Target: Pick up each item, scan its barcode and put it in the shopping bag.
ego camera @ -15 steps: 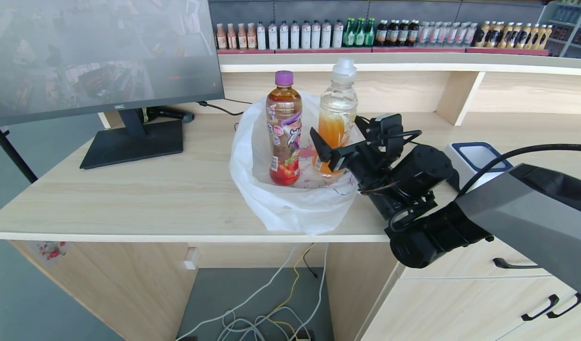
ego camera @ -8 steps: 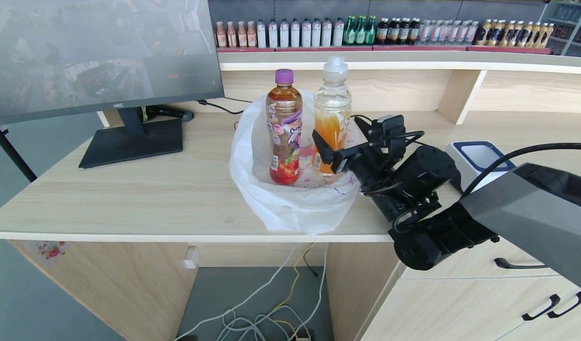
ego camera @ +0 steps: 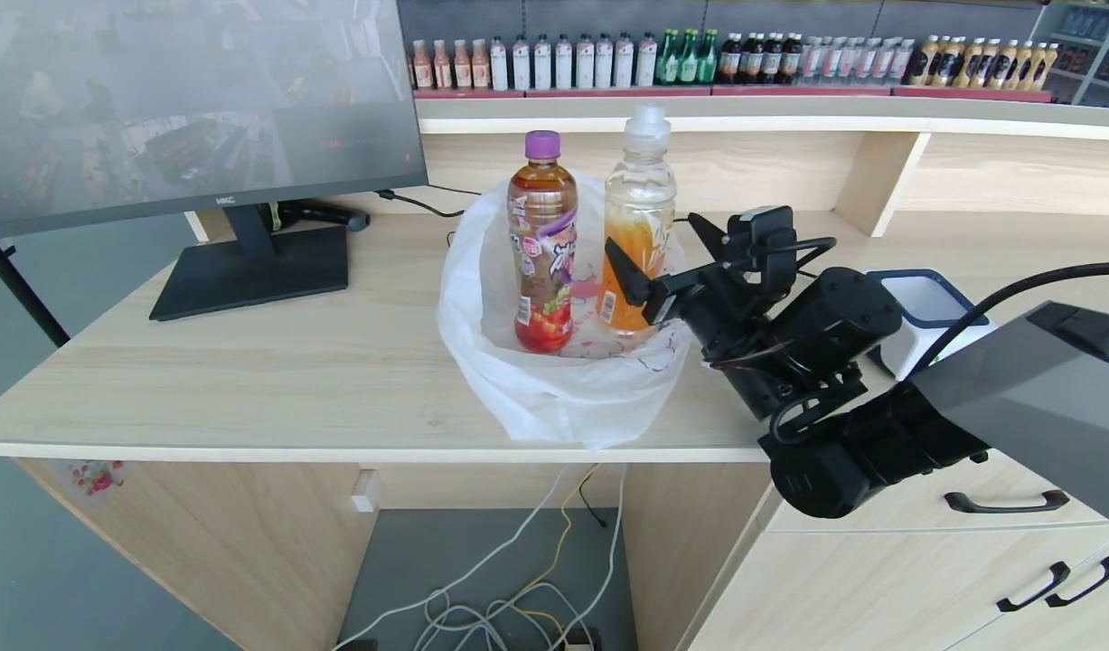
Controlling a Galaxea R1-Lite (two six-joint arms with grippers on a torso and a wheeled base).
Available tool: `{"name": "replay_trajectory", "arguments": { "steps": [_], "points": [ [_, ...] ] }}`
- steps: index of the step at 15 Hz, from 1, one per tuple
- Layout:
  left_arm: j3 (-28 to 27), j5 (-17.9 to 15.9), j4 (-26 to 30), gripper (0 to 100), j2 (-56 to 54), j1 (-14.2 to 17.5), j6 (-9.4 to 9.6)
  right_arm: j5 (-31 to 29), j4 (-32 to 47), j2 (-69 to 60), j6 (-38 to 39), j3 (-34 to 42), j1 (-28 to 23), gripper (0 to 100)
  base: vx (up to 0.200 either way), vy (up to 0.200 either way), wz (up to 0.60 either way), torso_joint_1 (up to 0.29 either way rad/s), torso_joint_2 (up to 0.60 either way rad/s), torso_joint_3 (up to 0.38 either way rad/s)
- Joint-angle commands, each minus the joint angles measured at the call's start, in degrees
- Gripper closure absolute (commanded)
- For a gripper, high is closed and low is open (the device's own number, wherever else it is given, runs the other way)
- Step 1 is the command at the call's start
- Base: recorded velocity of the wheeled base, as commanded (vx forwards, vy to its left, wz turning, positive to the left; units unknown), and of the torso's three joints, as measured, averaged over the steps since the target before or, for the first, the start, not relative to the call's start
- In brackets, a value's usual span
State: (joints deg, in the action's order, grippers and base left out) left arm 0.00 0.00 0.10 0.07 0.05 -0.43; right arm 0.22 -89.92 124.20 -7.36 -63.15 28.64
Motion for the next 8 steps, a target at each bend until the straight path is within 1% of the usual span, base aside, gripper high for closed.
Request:
{"name": "replay_trajectory", "arguments": {
  "steps": [1, 6, 8],
  "points": [
    [0.00, 0.00, -0.01, 0, 0.01, 0.04, -0.01, 0.04, -0.08, -3.35, -0.11, 1.54, 0.02, 0, 0.000, 0.000, 0.00, 0.000, 0.00, 0.000],
    [0.00, 0.00, -0.01, 0, 0.01, 0.04, -0.01, 0.04, -0.08, -10.56, -0.28, 9.36, 0.10, 0, 0.000, 0.000, 0.00, 0.000, 0.00, 0.000],
    [0.00, 0.00, -0.01, 0, 0.01, 0.04, -0.01, 0.04, -0.08, -16.36, -0.46, 15.60, 0.10, 0, 0.000, 0.000, 0.00, 0.000, 0.00, 0.000]
  ]
}}
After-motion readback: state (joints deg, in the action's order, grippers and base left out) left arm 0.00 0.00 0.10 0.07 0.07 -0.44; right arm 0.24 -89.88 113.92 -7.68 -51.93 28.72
